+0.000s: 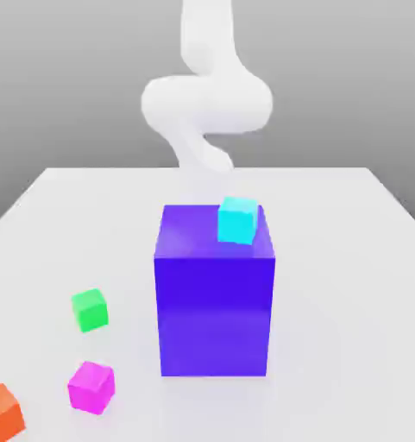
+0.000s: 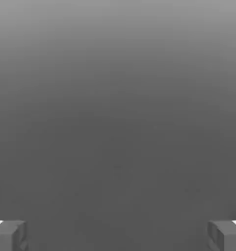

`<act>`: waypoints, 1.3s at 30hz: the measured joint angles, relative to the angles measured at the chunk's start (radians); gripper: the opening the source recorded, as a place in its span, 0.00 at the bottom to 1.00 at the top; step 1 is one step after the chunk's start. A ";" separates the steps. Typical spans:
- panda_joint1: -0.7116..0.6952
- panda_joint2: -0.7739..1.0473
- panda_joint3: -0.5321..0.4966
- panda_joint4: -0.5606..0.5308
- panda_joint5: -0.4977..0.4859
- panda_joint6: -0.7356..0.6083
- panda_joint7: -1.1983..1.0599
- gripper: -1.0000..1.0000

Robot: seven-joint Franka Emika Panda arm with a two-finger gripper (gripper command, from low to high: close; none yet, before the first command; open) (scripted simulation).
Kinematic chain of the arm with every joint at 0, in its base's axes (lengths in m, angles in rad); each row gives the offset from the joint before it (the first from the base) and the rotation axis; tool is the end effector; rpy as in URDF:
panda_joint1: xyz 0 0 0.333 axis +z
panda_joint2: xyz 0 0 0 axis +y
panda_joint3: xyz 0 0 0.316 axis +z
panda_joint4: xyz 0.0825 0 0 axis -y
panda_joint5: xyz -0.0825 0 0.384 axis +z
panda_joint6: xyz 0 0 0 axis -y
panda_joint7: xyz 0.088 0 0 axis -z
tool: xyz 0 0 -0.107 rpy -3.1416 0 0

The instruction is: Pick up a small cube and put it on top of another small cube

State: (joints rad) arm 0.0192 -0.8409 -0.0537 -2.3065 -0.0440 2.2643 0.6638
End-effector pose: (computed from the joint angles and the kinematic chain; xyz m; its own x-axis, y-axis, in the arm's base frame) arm 0.3307 -0.0220 0.7154 0.5368 -0.6255 0.5662 -0.4468 -0.7800 -0.4381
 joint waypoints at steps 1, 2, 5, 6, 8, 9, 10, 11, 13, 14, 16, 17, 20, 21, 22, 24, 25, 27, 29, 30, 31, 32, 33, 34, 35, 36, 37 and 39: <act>0.008 -0.017 -0.024 -0.003 -0.019 -0.015 -0.059 0.50; 0.016 -0.032 -0.047 -0.006 -0.037 -0.028 -0.116 0.50; 0.039 -0.073 -0.117 -0.016 -0.089 -0.063 -0.281 0.50; 0.047 -0.085 -0.141 -0.020 -0.107 -0.073 -0.336 0.50; 0.062 -0.106 -0.190 -0.027 -0.141 -0.092 -0.445 0.50; 0.070 -0.115 -0.215 -0.031 -0.159 -0.100 -0.499 0.50; 0.078 -0.124 -0.241 -0.035 -0.176 -0.108 -0.554 0.50; 0.086 -0.131 -0.266 -0.039 -0.193 -0.114 -0.609 0.50; 0.103 -0.143 -0.319 -0.047 -0.228 -0.125 -0.717 0.50; 0.111 -0.147 -0.346 -0.052 -0.246 -0.130 -0.772 0.50; 0.129 -0.153 -0.402 -0.061 -0.280 -0.136 -0.880 0.50; 0.139 -0.154 -0.430 -0.066 -0.298 -0.137 -0.934 0.50; 0.171 -0.150 -0.517 -0.081 -0.350 -0.138 -1.094 0.50; 0.184 -0.147 -0.547 -0.086 -0.368 -0.136 -1.147 0.50; 0.197 -0.142 -0.578 -0.091 -0.386 -0.133 -1.199 0.50; 0.226 -0.130 -0.640 -0.100 -0.422 -0.126 -1.302 0.50; 0.241 -0.122 -0.672 -0.106 -0.440 -0.121 -1.353 0.50; 0.274 -0.100 -0.736 -0.115 -0.473 -0.107 -1.456 0.50; 0.314 -0.076 -0.803 -0.125 -0.508 -0.091 -1.555 0.50; 0.336 -0.062 -0.837 -0.129 -0.525 -0.082 -1.604 0.50; 0.360 -0.048 -0.873 -0.134 -0.543 -0.072 -1.652 0.50; 0.387 -0.033 -0.909 -0.138 -0.561 -0.061 -1.699 0.50; 0.415 -0.017 -0.947 -0.142 -0.579 -0.050 -1.745 0.50; 0.445 0.000 -0.985 -0.146 -0.597 -0.038 -1.790 0.50; 0.478 0.017 -1.025 -0.150 -0.616 -0.025 -1.835 0.50; 0.513 0.035 -1.066 -0.153 -0.634 -0.012 -1.878 0.50; 0.551 0.053 -1.108 -0.157 -0.653 0.002 -1.921 0.50; 0.636 0.089 -1.198 -0.162 -0.692 0.030 -2.002 0.50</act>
State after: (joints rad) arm 0.6553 -0.7521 -1.2517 -2.4688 -0.7355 2.2946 -1.3381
